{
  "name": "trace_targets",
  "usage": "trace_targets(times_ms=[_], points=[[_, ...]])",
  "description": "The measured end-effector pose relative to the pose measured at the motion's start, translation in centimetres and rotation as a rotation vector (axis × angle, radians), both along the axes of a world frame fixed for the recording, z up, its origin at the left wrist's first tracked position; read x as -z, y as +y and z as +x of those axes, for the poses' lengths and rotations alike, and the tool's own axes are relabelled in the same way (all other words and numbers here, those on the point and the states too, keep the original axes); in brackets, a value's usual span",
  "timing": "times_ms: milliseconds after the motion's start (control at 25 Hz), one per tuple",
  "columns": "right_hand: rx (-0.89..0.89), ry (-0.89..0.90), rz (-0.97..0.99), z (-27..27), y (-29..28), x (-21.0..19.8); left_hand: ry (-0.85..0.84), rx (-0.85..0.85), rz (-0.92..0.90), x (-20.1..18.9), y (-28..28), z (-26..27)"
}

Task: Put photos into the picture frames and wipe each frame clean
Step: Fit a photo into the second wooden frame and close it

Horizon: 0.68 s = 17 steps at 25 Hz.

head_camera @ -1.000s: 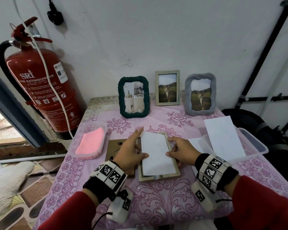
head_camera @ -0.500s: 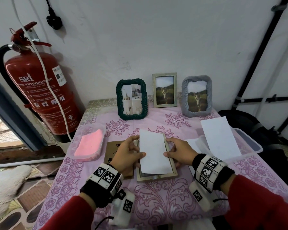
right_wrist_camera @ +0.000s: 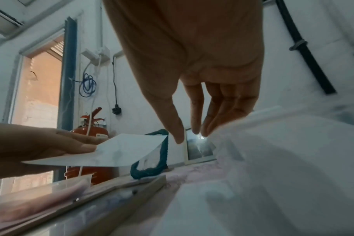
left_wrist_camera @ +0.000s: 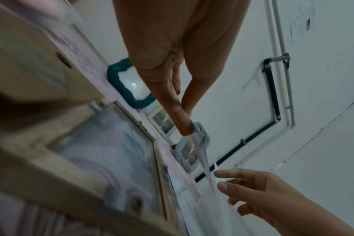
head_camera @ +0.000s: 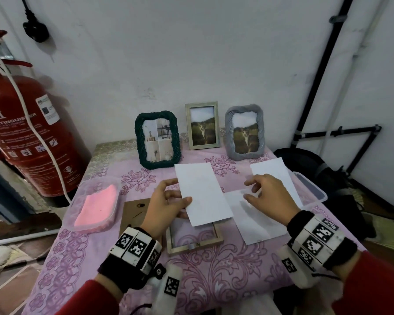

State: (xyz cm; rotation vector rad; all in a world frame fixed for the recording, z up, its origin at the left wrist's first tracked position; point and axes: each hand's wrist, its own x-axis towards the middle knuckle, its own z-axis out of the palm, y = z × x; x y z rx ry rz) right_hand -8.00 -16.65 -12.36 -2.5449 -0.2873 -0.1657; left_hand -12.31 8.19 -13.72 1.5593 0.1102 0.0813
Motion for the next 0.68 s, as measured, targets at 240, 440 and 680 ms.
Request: trace_targets(times_ms=[240,440,680], points=[[0.086,0.126,0.064,-0.1,-1.6,1.4,0.054,0.082,0.002,1.8,-3.5,1.0],[0.096,0.082,0.174,0.5,-2.6,0.9,0.126,0.146,0.009,3.0,-6.3,1.7],[0.070,0.106,0.181,0.6,-2.9,0.8,0.162,0.184,0.031,4.3,-10.1,2.8]])
